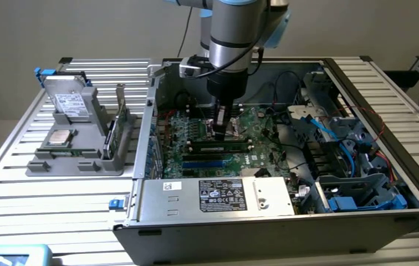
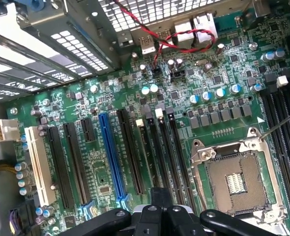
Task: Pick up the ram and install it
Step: 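Press down the ram until it locks into place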
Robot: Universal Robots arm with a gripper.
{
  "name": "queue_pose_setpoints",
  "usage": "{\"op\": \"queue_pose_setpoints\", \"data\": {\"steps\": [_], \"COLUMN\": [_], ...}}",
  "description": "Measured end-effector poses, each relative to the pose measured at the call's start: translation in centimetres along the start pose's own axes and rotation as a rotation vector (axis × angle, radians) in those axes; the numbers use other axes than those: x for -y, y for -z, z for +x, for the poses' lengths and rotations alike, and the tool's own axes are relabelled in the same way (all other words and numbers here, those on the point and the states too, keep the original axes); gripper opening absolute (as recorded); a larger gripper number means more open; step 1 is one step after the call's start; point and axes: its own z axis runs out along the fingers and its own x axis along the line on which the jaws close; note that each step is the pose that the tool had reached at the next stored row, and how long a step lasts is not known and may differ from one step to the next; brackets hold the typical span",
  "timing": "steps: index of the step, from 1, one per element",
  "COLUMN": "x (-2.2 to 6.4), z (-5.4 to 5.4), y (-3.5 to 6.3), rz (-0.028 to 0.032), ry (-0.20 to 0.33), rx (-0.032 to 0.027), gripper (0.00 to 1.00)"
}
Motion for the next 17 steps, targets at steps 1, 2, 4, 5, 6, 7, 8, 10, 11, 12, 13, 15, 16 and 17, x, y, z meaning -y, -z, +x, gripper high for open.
{"op": "queue_pose_setpoints", "data": {"steps": [1, 2, 4, 5, 6, 7, 8, 10, 11, 12, 13, 15, 16, 17], "x": [0.0, 0.0, 0.0, 0.0, 0.0, 0.0, 0.0, 0.0, 0.0, 0.0, 0.0, -0.01, 0.0, 0.0], "z": [0.0, 0.0, 0.0, 0.0, 0.0, 0.0, 0.0, 0.0, 0.0, 0.0, 0.0, 0.0, 0.0, 0.0], "y": [0.0, 0.01, 0.01, 0.0, 0.01, 0.0, 0.01, 0.01, 0.01, 0.01, 0.01, 0.01, 0.01, 0.01], "rz": [0.0008, 0.0017, 0.0039, 0.0053, 0.0066, 0.0079, 0.0095, 0.0127, 0.014, 0.0147, 0.0149, 0.0137, 0.0124, 0.0107], "ry": [-0.008, -0.017, -0.033, -0.041, -0.049, -0.057, -0.064, -0.076, -0.081, -0.087, -0.093, -0.107, -0.114, -0.12], "rx": [0.0019, 0.0041, 0.0091, 0.0119, 0.0145, 0.0174, 0.0212, 0.03, 0.035, 0.0406, 0.0462, 0.0561, 0.0616, 0.0693], "gripper": [0.11, 0.11, 0.11, 0.11, 0.11, 0.11, 0.11, 0.11, 0.11, 0.11, 0.11, 0.11, 0.11, 0.11]}}
